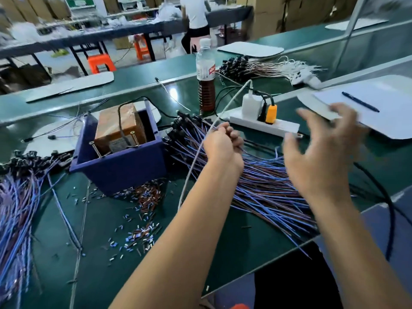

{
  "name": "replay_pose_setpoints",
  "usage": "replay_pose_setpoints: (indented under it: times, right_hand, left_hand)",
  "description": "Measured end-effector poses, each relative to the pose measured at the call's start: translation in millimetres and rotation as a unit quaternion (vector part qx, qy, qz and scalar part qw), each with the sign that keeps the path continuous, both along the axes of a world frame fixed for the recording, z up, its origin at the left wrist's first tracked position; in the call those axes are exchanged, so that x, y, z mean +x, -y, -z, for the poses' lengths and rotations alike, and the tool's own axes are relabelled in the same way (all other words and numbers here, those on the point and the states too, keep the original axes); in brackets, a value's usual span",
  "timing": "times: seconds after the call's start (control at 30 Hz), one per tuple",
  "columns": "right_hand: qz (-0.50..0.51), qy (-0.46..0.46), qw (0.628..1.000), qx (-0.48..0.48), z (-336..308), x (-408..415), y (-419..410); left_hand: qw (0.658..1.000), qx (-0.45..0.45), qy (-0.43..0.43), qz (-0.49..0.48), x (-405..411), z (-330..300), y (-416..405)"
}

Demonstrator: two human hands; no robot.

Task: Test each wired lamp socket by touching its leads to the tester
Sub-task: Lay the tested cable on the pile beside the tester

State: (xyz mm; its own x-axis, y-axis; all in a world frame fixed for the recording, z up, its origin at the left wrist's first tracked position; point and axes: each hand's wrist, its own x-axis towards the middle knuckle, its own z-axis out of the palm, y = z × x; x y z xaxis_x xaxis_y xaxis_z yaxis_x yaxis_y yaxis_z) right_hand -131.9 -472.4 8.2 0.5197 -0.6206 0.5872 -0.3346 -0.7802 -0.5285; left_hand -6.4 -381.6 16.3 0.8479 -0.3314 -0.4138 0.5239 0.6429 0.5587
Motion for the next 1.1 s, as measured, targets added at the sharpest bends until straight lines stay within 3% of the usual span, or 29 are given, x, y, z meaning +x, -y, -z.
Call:
replay_pose_setpoints:
  times: [0.1,0.2,0.33,0.43,0.57,0.67,0.77,0.87,1.0,1.1]
  right_hand:
    - [-0.171,-0.113,0.978,-0.025,-2.4,26.1,-27.5]
    - [-0.248,-0.180,0.952,0.001,-2.9,39.7,-39.8]
    - [-0.259,-0.140,0.955,0.023,-7.9,36.5,-38.0]
    - [-0.242,-0.156,0.957,0.018,-10.4,33.4,-35.6]
    - [-0.190,-0.244,0.951,-0.011,-2.9,31.0,-36.0]
    - [-0.162,-0.259,0.952,-0.016,7.1,29.7,-41.2]
    - [-0.152,-0.246,0.957,-0.005,13.4,29.7,-43.9]
    - [-0.154,-0.214,0.965,0.015,13.9,29.1,-48.7]
    - [-0.186,-0.081,0.979,0.013,6.1,31.7,-69.4]
    - [-0.262,-0.004,0.965,0.007,-2.6,39.6,-106.5]
  left_hand:
    - [0.997,-0.051,0.024,-0.048,5.1,-4.7,-8.9]
    - [0.994,-0.046,0.062,-0.077,4.5,-11.0,-18.8]
    - [0.961,0.150,0.195,-0.124,9.5,-6.9,-39.6]
    - [0.878,0.362,0.275,-0.147,20.0,0.9,-57.8]
    - [0.705,0.605,0.358,-0.093,26.0,17.9,-70.2]
    - [0.613,0.693,0.376,-0.050,23.5,27.8,-75.6]
    - [0.570,0.726,0.384,0.007,19.0,27.0,-79.8]
    - [0.586,0.686,0.420,0.102,8.5,18.3,-85.4]
    - [0.626,0.542,0.488,0.275,-12.0,-6.8,-133.4]
    - [0.716,0.411,0.488,0.283,-20.6,-18.6,-199.8]
